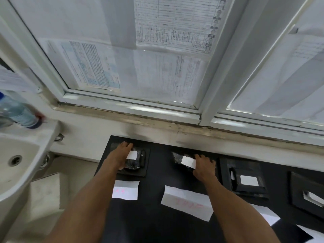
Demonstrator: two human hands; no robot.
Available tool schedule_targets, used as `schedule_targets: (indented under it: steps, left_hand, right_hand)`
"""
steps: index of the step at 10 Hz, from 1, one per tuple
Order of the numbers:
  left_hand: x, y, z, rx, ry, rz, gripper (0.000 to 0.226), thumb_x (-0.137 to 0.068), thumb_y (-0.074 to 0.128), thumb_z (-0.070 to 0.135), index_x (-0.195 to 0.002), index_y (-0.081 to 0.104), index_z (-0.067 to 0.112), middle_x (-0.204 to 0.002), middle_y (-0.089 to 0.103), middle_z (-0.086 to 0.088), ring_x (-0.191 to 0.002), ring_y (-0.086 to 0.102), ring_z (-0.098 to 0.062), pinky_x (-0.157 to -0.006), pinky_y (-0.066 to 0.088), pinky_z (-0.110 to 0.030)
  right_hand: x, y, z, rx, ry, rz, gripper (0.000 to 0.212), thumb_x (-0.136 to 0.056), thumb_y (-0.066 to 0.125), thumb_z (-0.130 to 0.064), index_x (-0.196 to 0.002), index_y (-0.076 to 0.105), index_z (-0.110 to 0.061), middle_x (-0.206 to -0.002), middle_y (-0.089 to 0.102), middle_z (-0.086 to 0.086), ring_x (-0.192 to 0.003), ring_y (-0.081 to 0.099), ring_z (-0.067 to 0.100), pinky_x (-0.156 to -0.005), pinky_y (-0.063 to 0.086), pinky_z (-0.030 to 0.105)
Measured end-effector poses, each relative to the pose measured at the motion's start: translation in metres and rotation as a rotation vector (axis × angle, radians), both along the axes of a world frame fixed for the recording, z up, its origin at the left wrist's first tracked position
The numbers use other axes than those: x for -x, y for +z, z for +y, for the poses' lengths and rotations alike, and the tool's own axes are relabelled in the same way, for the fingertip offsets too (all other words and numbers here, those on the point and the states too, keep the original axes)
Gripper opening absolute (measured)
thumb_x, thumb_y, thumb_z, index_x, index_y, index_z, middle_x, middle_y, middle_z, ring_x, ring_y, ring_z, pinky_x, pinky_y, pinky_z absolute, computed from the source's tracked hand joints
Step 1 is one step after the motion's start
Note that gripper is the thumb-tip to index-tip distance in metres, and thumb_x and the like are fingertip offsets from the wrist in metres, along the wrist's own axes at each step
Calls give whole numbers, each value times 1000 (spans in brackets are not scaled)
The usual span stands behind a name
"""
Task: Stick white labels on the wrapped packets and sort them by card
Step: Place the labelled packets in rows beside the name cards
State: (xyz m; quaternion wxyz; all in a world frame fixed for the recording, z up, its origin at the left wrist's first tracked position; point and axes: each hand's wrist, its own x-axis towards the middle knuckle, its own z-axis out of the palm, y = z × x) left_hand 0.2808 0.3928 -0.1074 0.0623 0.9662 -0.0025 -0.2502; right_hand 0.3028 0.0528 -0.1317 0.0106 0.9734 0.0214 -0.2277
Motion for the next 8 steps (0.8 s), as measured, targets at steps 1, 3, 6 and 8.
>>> schedule_targets:
  steps: [1, 3, 6, 8]
  left_hand:
    - [4, -8, 3, -30, 10, -25, 94, -72, 75, -3, -148, 22, 13, -152, 27, -8, -149, 12, -26, -110, 37, -43]
    - [9, -4, 4, -133, 15, 4, 122, -71, 80, 5, -155, -6, 23, -160, 8, -13, -150, 0, -30, -116, 25, -45]
    - [16, 42, -33, -85, 43, -85, 110, -78, 76, 10, -155, -1, 25, -161, 1, -16, -150, 1, -31, -116, 24, -48]
    - [15, 141, -131, 84, -55, -305, 88, -87, 66, 23, -155, 10, 23, -161, 9, -10, -149, 12, -26, -114, 30, -44]
  right_hand:
    - [1, -1, 4, -3, 1, -10, 76, -75, 70, -26, -142, 33, -21, -133, 48, 6, -125, 45, 29, -109, 30, 50]
    - [7, 5, 12, -1, 6, -55, 89, -74, 71, -29, -148, 21, -23, -138, 44, 8, -128, 41, 29, -112, 28, 50]
    - [28, 43, 9, -116, 26, -148, 93, -76, 71, -42, -149, 16, -24, -147, 34, 8, -136, 32, 27, -114, 22, 50]
    - [48, 133, -47, -278, 33, -408, 84, -83, 63, -43, -150, 15, -26, -152, 28, 6, -140, 26, 25, -117, 17, 45]
